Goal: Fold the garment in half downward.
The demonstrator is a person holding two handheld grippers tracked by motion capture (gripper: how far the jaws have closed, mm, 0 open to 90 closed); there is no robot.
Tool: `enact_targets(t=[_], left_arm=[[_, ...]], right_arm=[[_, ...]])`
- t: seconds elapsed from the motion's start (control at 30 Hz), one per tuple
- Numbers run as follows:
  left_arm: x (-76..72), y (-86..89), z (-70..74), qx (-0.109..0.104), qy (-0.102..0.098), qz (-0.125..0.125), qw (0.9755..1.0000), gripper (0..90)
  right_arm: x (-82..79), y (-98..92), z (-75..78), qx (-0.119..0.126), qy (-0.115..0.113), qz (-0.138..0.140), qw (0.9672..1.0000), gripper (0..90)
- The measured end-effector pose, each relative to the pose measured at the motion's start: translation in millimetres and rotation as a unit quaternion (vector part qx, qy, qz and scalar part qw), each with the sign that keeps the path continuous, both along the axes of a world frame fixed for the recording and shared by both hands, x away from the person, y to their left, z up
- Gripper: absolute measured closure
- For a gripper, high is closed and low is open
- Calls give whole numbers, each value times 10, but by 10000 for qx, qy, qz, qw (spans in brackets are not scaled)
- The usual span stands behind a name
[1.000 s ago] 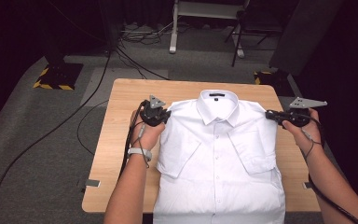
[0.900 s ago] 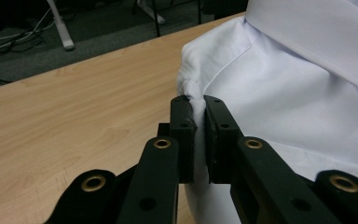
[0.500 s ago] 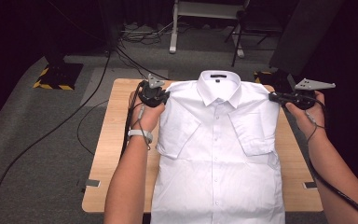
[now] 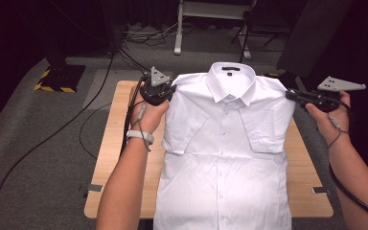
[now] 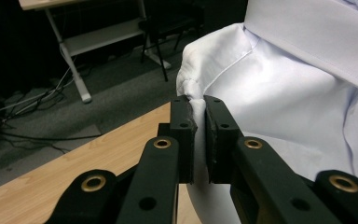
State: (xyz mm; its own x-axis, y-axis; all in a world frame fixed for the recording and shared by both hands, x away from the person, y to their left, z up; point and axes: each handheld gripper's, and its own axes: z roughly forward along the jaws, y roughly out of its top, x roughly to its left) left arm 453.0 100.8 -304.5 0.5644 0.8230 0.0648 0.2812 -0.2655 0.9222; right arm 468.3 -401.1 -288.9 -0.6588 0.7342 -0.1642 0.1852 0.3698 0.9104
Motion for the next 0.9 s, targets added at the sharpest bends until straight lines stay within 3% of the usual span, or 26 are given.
enact_targets(t=[0.1, 0.13, 0.17, 0.2, 0.27, 0.33, 0.4, 0.43, 0.53, 0.7, 0.9], left_arm=[[-214, 95, -52, -203, -83, -126, 9997, 832], [-214, 95, -52, -203, -83, -126, 9997, 831], [-318, 107, -82, -202, -101, -159, 9996, 831], [-318, 107, -82, -202, -101, -159, 9996, 832], [-481, 106, -138, -131, -94, -246, 9996, 832], [-537, 109, -159, -128, -87, -288, 9995, 832], [-707, 118, -246, -212, -32, -422, 9989, 832], [-707, 118, -246, -212, -32, -422, 9989, 832], [-892, 105, -397, -213, 80, -544, 9983, 832], [-1051, 94, -491, -203, 98, -592, 9980, 832], [-1386, 106, -623, -139, 108, -703, 9974, 832]], right_arm=[[-269, -50, -14, 144, -167, 261, 9994, 813], [-330, -58, -26, 182, -184, 309, 9992, 813], [-390, -62, -40, 191, -188, 349, 9990, 813], [-390, -62, -40, 191, -188, 349, 9990, 813], [-556, -69, -91, 119, -214, 441, 9987, 813], [-610, -79, -112, 113, -236, 470, 9986, 813], [-769, -128, -202, 150, -217, 547, 9982, 813], [-817, -146, -242, 165, -205, 576, 9980, 813], [-937, -198, -368, 200, -114, 621, 9978, 813], [-1074, -226, -485, 206, -77, 633, 9977, 813], [-1421, -233, -654, 196, -100, 674, 9975, 813]])
